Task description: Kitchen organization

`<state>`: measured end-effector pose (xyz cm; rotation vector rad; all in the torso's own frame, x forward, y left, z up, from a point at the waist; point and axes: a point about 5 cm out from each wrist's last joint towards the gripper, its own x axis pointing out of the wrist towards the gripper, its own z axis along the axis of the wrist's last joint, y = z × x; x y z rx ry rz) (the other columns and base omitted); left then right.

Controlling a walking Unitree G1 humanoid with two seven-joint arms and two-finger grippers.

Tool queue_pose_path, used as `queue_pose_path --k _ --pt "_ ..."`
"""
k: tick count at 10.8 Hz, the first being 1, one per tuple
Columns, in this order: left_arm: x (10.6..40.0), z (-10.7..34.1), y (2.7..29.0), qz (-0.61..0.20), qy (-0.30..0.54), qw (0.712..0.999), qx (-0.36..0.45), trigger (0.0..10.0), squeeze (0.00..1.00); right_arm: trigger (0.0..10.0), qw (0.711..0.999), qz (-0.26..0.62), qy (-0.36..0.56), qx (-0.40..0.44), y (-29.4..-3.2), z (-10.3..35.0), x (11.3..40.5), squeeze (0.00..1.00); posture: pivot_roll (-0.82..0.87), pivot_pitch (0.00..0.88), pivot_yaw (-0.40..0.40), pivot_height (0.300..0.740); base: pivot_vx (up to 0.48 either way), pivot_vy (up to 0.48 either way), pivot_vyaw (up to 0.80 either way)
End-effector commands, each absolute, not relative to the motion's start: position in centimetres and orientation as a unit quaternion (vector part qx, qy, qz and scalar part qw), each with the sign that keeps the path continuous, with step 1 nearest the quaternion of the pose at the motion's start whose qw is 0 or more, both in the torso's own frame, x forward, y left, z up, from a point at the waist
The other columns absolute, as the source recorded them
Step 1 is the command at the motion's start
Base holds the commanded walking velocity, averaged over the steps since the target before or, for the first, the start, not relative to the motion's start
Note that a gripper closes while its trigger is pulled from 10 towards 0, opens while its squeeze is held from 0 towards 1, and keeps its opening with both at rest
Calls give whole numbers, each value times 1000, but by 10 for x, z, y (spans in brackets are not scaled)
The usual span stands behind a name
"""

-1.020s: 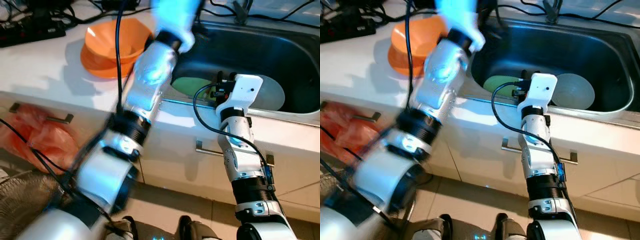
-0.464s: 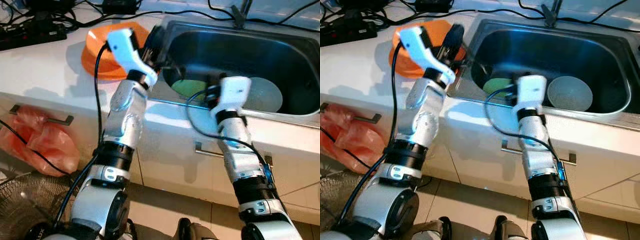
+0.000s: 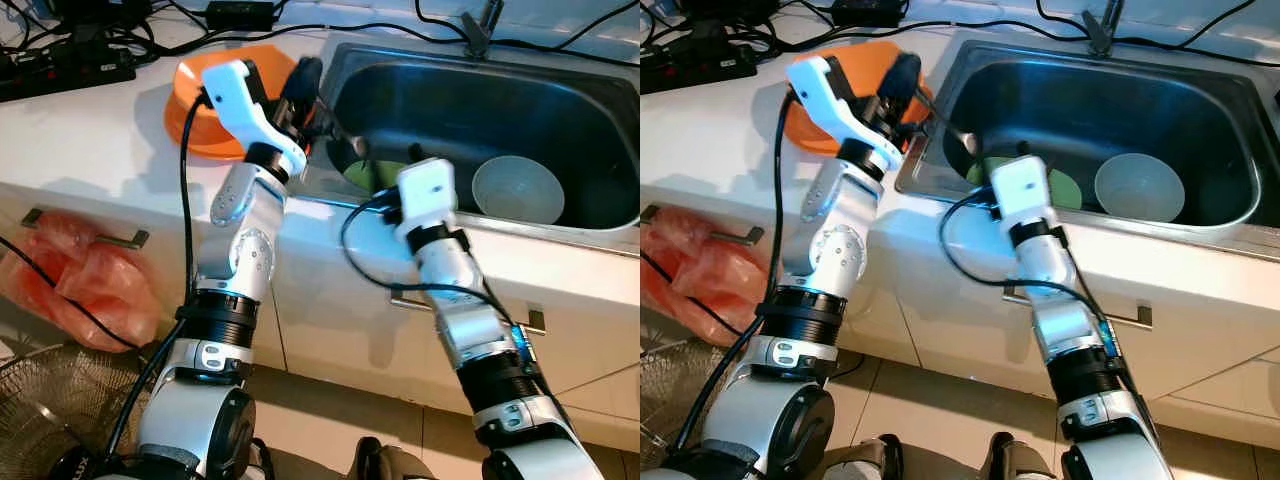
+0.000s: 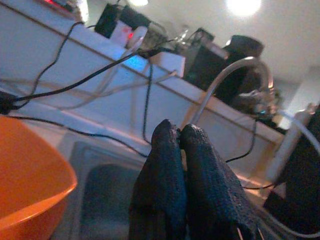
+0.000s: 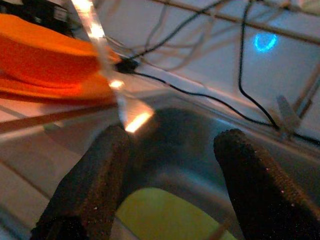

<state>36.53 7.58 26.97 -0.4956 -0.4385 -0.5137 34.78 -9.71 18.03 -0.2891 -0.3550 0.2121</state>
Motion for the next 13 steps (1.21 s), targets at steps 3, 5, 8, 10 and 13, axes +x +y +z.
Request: queue_pose_path --k 3,5,8,10,13 --pt "358 275 65 -291 -222 896 -251 10000 0 10000 963 124 -189 -146 -90 182 345 0 -7 117 18 740 0 0 0" --pt "356 276 60 -309 -217 892 -250 10000 0 10000 963 120 -194 -141 -90 184 346 0 -4 118 19 740 0 0 0" --pt "354 270 56 -316 -203 896 -238 10000 0 10000 964 116 -197 -137 -90 186 347 0 -2 120 17 740 0 0 0" --pt "353 260 49 -324 -181 905 -207 10000 0 10000 964 111 -198 -136 -91 187 347 0 -2 122 18 740 0 0 0" --pt "345 258 36 -362 -170 892 -209 10000 0 10000 965 113 -194 -134 -90 185 348 0 7 121 16 740 0 0 0"
